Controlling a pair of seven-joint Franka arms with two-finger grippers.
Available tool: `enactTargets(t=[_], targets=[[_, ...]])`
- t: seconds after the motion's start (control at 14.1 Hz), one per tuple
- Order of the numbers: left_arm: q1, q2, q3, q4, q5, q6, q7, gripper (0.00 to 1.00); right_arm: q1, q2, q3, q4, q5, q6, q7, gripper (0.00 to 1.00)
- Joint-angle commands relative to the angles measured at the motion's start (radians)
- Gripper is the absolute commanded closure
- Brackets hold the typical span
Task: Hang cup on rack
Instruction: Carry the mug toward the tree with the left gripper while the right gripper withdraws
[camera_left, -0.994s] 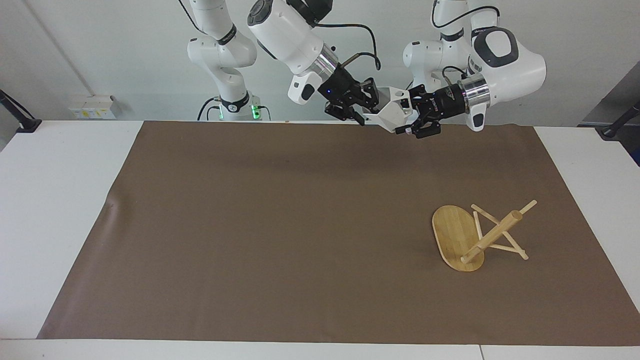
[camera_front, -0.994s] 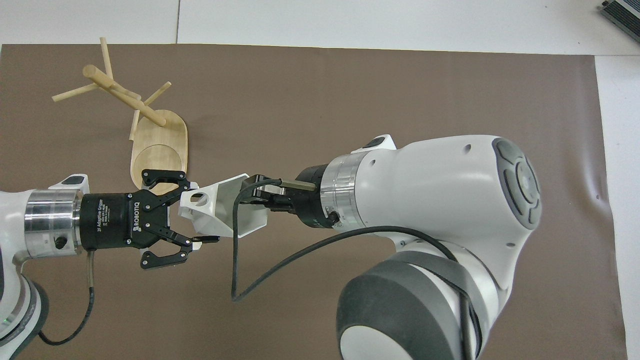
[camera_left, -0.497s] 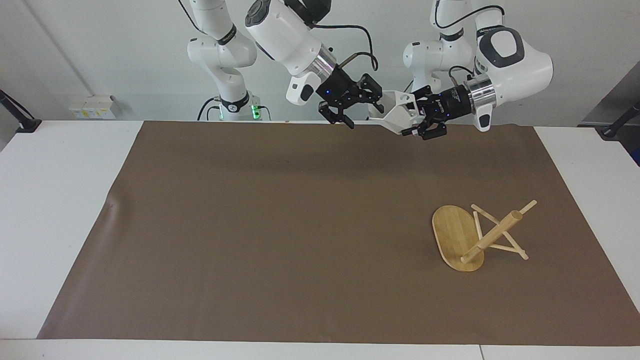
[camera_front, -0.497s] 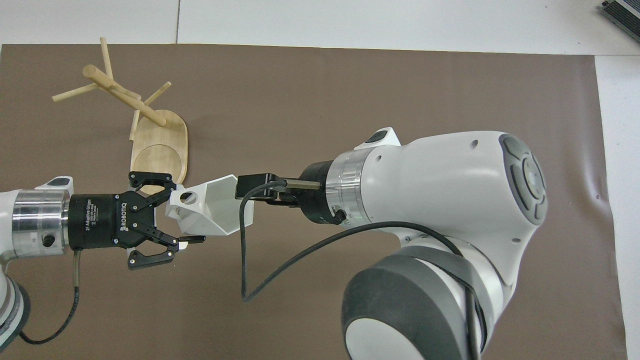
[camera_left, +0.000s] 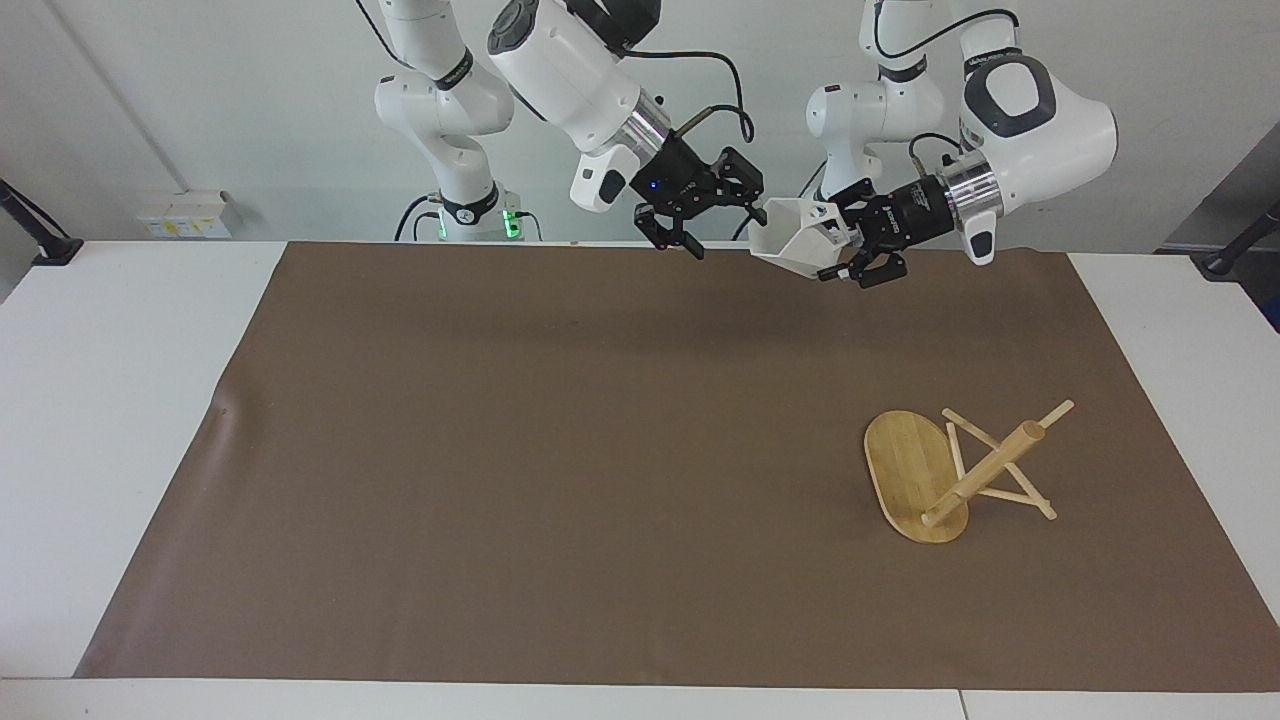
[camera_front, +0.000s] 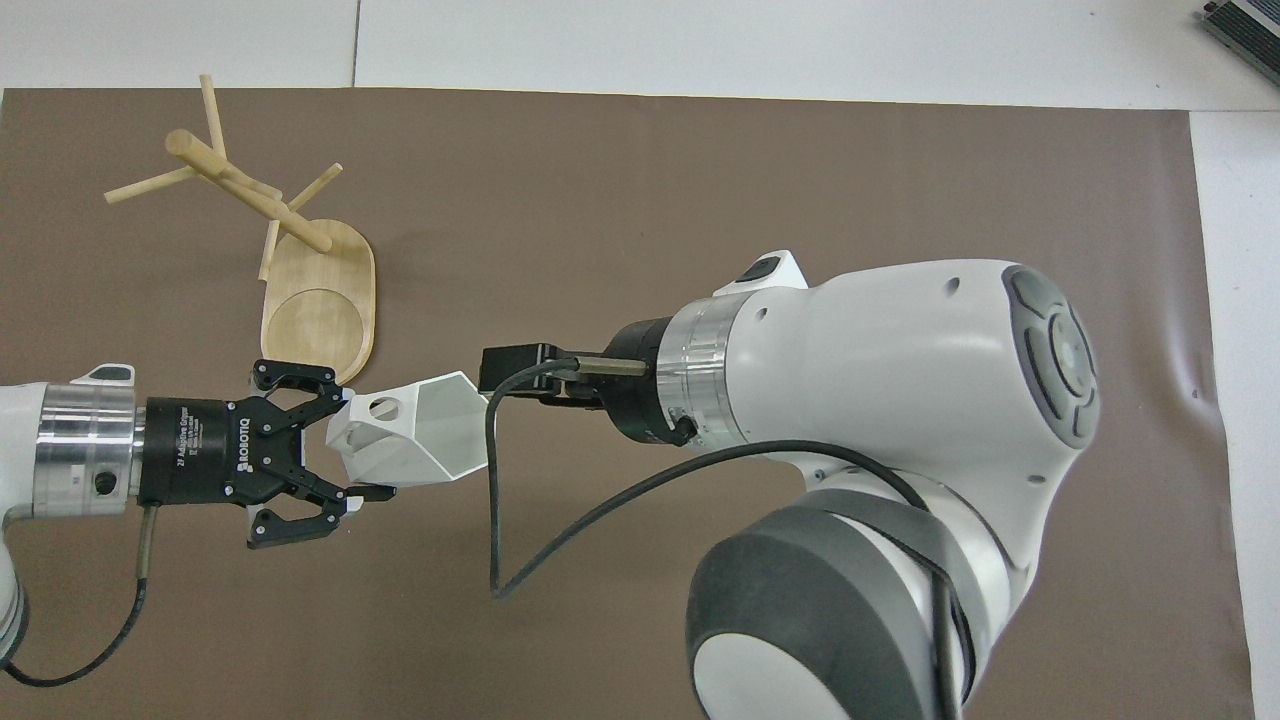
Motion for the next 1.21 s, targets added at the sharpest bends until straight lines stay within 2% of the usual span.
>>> enactTargets(t=[0.0,0.28,0.43,0.64,0.99,1.14], targets=[[0.009,-0.029,-0.008,-0.037,0.053,0.103,-0.088,1.00,-0.008,-0.002,-0.018,-0.005,-0.077,0.006,-0.021,0.00],[0.001,-0.015,-0.014,-0.050,0.096,0.305,-0.197,1.00,-0.010,-0.004,-0.104,-0.009,-0.182,-0.007,-0.027,0.00],[-0.007,0.004,-0.014,-0.067,0.096,0.428,-0.260,1.00,-0.010,-0.005,-0.167,-0.011,-0.251,-0.038,-0.051,0.00],[-0.011,0.045,-0.027,-0.079,0.096,0.546,-0.281,1.00,-0.010,-0.010,-0.274,-0.011,-0.353,-0.092,-0.157,0.00],[-0.053,0.148,-0.034,-0.033,0.096,0.732,-0.361,1.00,-0.011,-0.016,-0.445,-0.009,-0.364,-0.210,-0.425,0.00],[-0.051,0.172,-0.034,-0.002,0.095,0.744,-0.384,1.00,-0.011,-0.022,-0.503,-0.009,-0.364,-0.262,-0.458,0.00]])
